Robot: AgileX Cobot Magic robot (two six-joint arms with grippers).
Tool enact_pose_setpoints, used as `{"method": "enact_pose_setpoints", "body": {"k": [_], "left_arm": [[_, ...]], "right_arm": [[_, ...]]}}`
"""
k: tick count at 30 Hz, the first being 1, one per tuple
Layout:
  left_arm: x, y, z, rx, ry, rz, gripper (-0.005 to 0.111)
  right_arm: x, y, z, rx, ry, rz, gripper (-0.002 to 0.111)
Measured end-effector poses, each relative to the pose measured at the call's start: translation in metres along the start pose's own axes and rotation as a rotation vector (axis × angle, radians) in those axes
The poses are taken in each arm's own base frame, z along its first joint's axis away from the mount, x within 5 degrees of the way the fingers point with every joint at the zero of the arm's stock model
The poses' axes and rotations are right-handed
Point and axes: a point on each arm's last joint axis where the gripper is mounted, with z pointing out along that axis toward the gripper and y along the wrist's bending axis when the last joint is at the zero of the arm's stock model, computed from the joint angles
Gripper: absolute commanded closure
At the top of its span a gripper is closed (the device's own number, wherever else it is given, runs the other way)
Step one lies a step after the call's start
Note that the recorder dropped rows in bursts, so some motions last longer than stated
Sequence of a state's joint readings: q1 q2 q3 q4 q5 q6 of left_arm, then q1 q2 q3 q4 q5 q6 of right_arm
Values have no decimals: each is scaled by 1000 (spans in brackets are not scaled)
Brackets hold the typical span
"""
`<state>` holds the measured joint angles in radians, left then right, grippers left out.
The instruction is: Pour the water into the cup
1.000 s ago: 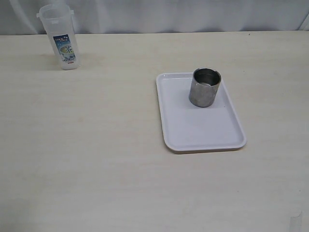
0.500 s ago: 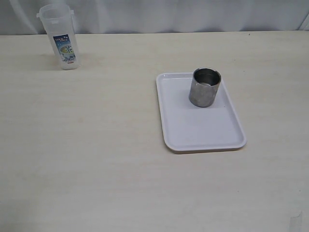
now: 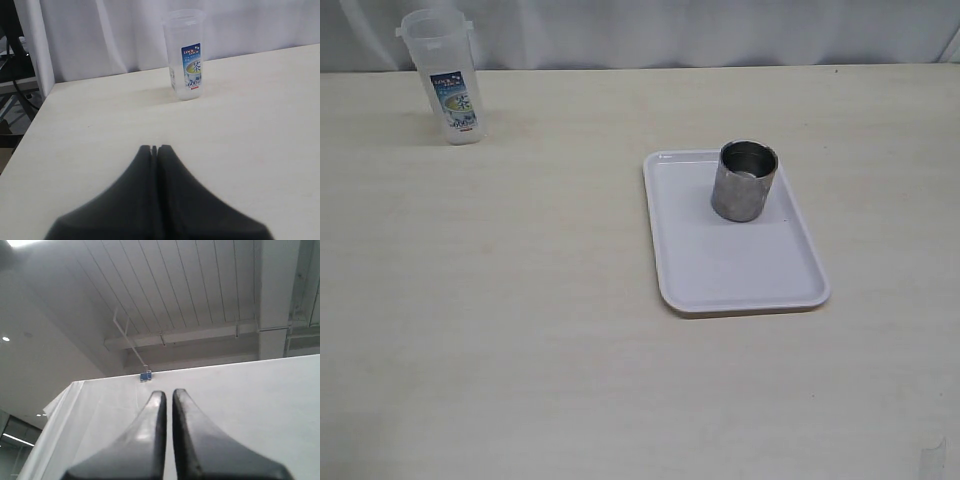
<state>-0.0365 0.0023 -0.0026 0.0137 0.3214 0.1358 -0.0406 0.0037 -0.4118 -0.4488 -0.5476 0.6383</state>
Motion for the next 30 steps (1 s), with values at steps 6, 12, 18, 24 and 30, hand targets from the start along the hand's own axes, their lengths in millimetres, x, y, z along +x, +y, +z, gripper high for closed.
{"method": "enact_pose_setpoints", "body": {"k": [6, 12, 18, 24, 30], "left_arm": [[0, 0, 0, 0, 0, 0, 107], [0, 0, 0, 0, 0, 0, 107], [0, 0, 0, 0, 0, 0, 107], [0, 0, 0, 0, 0, 0, 107], [0, 0, 0, 0, 0, 0, 107]], "right_arm": [[28, -11, -12, 82, 43, -55, 104], [60, -22, -29, 165, 133, -165, 104], [93, -27, -51, 190, 254, -224, 104], [113, -29, -65, 203, 362, -231, 104], [121, -31, -69, 220, 453, -225, 104]]}}
